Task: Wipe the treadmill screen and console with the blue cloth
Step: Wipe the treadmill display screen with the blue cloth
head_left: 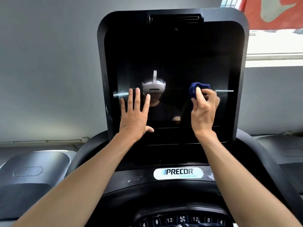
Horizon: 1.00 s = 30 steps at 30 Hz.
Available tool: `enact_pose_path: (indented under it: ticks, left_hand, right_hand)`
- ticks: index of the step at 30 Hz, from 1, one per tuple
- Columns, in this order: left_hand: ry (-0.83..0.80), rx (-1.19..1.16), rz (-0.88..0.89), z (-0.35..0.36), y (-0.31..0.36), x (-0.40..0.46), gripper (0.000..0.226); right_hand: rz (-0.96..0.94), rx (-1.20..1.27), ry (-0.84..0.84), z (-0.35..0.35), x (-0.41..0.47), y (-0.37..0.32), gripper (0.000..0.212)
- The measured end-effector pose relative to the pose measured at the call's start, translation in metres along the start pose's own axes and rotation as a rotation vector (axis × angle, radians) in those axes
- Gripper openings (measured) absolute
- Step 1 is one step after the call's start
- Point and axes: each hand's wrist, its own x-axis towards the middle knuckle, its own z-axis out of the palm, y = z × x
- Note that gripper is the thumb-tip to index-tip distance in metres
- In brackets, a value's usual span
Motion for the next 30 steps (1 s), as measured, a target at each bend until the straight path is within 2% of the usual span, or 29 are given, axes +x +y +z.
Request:
enact_pose_path:
  ticks: [1,3,5,7,8,9,11,13,14,16,18,20,22,24,27,28,30]
  left_hand:
    - [0.001,-0.001,-0.003,0.000,0.000,0.000,0.138]
    - [0.005,-0.004,-0.010,0.000,0.001,0.001,0.139]
    - [0.002,-0.026,-0.026,-0.004,0.003,0.002,0.137]
    - [0.022,-0.044,-0.051,-0.011,0.007,0.004,0.128]
    - [0.044,-0.048,-0.055,-0.016,0.011,0.007,0.123]
    - [0.068,-0.048,-0.048,-0.021,0.015,0.010,0.121]
    - [0.100,-0.038,-0.004,-0.030,0.028,0.019,0.125]
    - [0.080,-0.048,0.051,-0.033,0.045,0.029,0.130]
    - [0.056,-0.061,0.064,-0.032,0.053,0.032,0.132]
    - [0.028,-0.050,0.054,-0.025,0.065,0.034,0.137]
    - [0.043,0.005,0.036,-0.018,0.067,0.036,0.140]
    - [0.056,0.017,0.037,-0.015,0.067,0.037,0.139]
    - [0.043,-0.004,0.041,-0.016,0.066,0.036,0.139]
    - [0.038,-0.012,0.042,-0.016,0.067,0.035,0.139]
    - [0.038,-0.010,0.035,-0.015,0.067,0.036,0.139]
    - [0.034,-0.013,0.030,-0.016,0.067,0.036,0.139]
    - [0.026,-0.011,0.033,-0.017,0.067,0.037,0.135]
  right_hand:
    - [0.041,0.017,0.004,0.002,-0.016,-0.002,0.044]
    - [-0.003,0.022,-0.029,0.009,-0.051,-0.015,0.045]
    - [-0.209,0.001,-0.130,0.016,-0.069,-0.029,0.048]
    - [-0.462,-0.056,-0.194,0.014,-0.050,-0.026,0.049]
    - [-0.518,-0.095,-0.188,0.011,-0.030,-0.019,0.050]
    - [-0.505,-0.138,-0.169,0.005,-0.010,-0.010,0.050]
    - [-0.309,-0.185,-0.090,-0.006,0.022,0.015,0.053]
    - [-0.090,-0.167,-0.016,-0.013,0.021,0.033,0.055]
    - [-0.038,-0.165,0.006,-0.013,0.006,0.034,0.054]
    - [-0.064,-0.158,-0.010,-0.008,-0.034,0.026,0.052]
    - [-0.193,-0.142,-0.077,-0.003,-0.054,0.011,0.050]
    - [-0.345,-0.119,-0.107,0.002,-0.030,0.002,0.050]
    - [-0.397,-0.173,-0.106,0.002,0.010,-0.003,0.052]
    - [-0.293,-0.207,-0.056,-0.003,0.042,0.002,0.055]
    - [0.032,-0.171,0.002,-0.005,0.026,0.007,0.061]
    - [0.037,-0.172,-0.005,-0.003,0.007,0.001,0.058]
    - [-0.174,-0.172,-0.068,0.002,-0.029,-0.013,0.050]
